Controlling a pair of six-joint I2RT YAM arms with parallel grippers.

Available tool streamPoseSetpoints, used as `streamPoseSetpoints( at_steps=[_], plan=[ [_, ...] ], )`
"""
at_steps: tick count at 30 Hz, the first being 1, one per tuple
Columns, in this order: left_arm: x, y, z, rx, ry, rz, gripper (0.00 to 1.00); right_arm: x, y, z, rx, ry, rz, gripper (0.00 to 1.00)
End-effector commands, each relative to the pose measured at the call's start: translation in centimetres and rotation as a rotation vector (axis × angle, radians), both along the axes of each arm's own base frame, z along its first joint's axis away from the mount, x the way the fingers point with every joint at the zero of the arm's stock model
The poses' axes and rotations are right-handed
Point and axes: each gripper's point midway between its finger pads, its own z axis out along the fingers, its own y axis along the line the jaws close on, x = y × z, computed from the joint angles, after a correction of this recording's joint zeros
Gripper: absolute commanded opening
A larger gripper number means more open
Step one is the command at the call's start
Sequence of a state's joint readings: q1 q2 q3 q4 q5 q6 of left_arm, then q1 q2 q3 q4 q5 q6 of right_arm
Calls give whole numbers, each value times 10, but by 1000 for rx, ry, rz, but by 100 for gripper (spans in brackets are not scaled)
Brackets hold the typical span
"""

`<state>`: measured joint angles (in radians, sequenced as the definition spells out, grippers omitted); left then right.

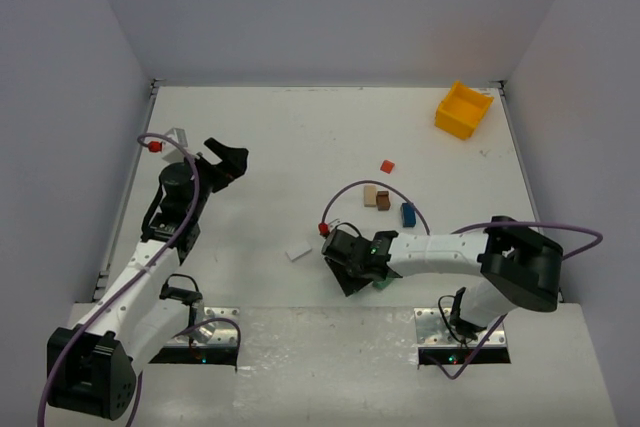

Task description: Build the wood block tower

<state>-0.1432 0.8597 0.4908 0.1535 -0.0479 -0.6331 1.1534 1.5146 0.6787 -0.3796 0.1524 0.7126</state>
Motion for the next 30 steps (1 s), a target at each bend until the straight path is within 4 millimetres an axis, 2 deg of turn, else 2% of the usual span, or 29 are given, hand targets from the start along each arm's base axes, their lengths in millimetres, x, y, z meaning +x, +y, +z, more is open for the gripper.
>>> streamPoseSetpoints(
  at_steps=[1, 2, 4, 8, 10, 12, 13, 14, 15, 16, 18, 23, 26, 28, 30],
  plan=[
    [0, -1, 27, -3, -91, -4, 100, 17, 5, 7, 16, -64, -101, 21],
    [0, 0, 28, -5, -94, -3, 100, 21, 4, 10, 14, -95, -84, 14],
    [0, 0, 27, -4, -93, -3, 100, 30, 9, 20, 35, -149, -44, 13],
    [1, -2, 27, 0, -88, -13, 100, 78, 44, 76, 114, -376, 182, 6],
    [1, -2, 27, 3, -87, -14, 100, 99, 54, 97, 142, -480, 295, 5],
    [1, -3, 29, 5, -95, -24, 100, 134, 67, 147, 219, -683, 486, 5],
    [1, -5, 30, 7, -100, -32, 100, 145, 70, 169, 266, -755, 579, 4],
    [1, -6, 30, 11, -102, -39, 100, 132, 83, 184, 402, -759, 745, 6],
    [1, -6, 30, 17, -102, -44, 100, 144, 77, 200, 416, -843, 854, 7],
    [1, -7, 31, 20, -105, -48, 100, 143, 81, 217, 452, -890, 956, 8],
    [2, -7, 31, 26, -104, -53, 100, 140, 85, 229, 434, -965, 1131, 8],
    [0, -24, 21, 41, -64, -157, 100, 140, 76, 205, 240, -844, 1472, 7],
    [-6, -35, 10, 47, -33, -235, 100, 138, 61, 163, 158, -672, 1583, 7],
    [-11, -42, 5, 46, -14, -278, 100, 139, 53, 145, 110, -630, 1639, 7],
    [-16, -45, -4, 55, 17, -295, 100, 138, 43, 117, 61, -564, 1688, 7]
  ],
)
